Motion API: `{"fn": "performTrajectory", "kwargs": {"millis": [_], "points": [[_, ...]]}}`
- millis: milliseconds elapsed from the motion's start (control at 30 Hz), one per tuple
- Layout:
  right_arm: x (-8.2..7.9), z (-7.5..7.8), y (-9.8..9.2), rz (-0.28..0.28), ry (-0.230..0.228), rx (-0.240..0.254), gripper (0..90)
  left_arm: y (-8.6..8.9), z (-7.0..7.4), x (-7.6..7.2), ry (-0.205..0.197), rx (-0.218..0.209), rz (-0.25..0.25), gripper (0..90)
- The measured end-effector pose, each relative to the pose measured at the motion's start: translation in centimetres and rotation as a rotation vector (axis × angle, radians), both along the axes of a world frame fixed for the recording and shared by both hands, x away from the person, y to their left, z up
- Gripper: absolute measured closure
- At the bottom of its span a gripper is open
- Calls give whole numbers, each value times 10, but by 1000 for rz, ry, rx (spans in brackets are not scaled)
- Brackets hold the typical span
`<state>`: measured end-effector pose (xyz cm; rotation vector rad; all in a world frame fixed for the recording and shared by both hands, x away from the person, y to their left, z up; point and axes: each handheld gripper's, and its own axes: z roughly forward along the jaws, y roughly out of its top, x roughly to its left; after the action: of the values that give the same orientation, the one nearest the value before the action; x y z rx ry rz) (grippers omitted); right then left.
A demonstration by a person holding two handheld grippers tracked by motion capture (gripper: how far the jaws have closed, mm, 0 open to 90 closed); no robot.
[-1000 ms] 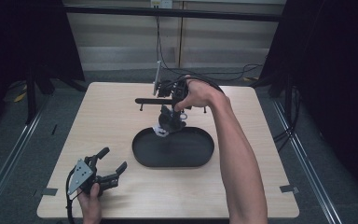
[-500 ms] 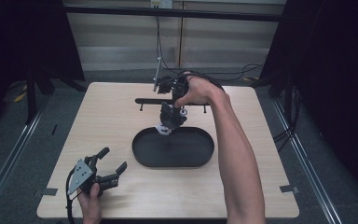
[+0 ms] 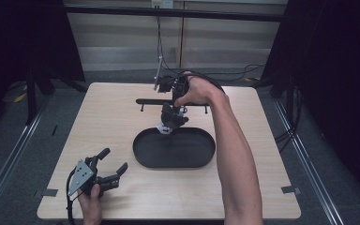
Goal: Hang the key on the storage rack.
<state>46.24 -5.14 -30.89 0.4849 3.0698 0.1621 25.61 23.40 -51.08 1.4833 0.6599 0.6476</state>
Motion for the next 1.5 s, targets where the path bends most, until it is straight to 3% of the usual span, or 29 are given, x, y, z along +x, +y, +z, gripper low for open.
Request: {"fn": "performTrajectory", "kwargs": {"millis": [133, 400, 767, 1033, 1367, 1433, 1500], "points": [[0, -2, 2, 11, 2, -2, 869, 0, 0, 0, -2, -1, 4, 153], [-1, -2, -4, -10, 6, 61, 857, 0, 0, 0, -1, 2, 0, 153], [-8, 8, -8, -32, -10, 113, 709, 0, 0, 0, -1, 1, 0, 153], [-18, 5, -14, -57, -25, 168, 577, 0, 0, 0, -3, 1, 0, 153], [-38, 8, -31, -90, -40, 322, 401, 0, 0, 0, -1, 0, 0, 153], [-43, 9, -35, -103, -18, 357, 409, 0, 0, 0, -2, 5, 0, 153], [-47, 7, -40, -113, -35, 383, 389, 0, 0, 0, -2, 5, 0, 153]]}}
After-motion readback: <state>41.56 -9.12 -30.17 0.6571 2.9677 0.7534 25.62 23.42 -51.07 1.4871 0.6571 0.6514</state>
